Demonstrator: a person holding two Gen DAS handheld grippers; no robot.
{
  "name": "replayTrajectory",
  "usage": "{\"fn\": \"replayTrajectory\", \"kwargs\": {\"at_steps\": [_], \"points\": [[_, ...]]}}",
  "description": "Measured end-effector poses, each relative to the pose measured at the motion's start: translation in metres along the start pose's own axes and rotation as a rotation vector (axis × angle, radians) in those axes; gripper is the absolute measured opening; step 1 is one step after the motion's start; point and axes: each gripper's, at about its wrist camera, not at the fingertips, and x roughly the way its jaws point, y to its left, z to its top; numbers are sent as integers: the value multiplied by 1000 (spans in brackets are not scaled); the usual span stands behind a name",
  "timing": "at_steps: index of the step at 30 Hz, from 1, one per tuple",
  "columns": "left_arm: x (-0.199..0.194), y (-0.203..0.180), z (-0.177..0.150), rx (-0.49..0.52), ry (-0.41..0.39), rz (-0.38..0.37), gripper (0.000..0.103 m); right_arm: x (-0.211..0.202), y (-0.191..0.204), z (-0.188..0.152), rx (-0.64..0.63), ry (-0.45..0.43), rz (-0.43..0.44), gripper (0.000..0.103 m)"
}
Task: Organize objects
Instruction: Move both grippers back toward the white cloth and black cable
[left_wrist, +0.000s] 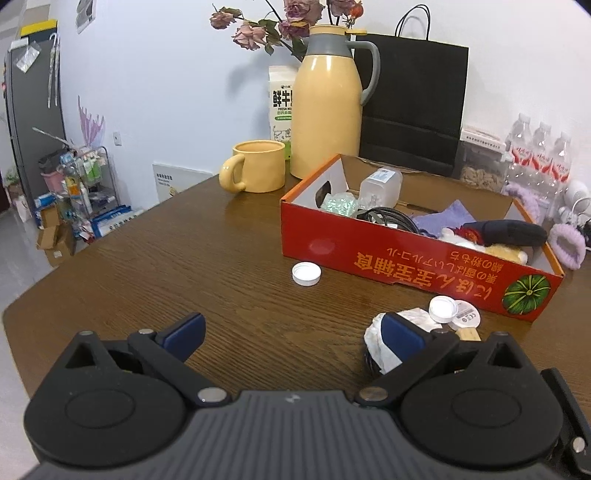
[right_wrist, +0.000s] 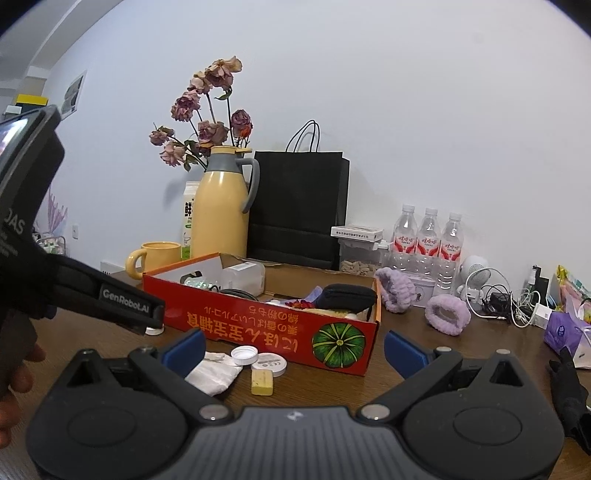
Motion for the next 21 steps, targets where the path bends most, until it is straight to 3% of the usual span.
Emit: {"fn": "replayTrajectory", "kwargs": {"at_steps": [10, 15, 21], "points": [[4, 26, -4, -25, -40, -103, 103, -3, 4, -3, -23, -9, -16, 103], [3, 33, -1, 57, -100, -144, 103, 4, 6, -5, -34, 27, -37, 103], [17, 46, 0, 100, -93, -215, 103, 17, 8, -11, -47, 79, -58, 103]]}}
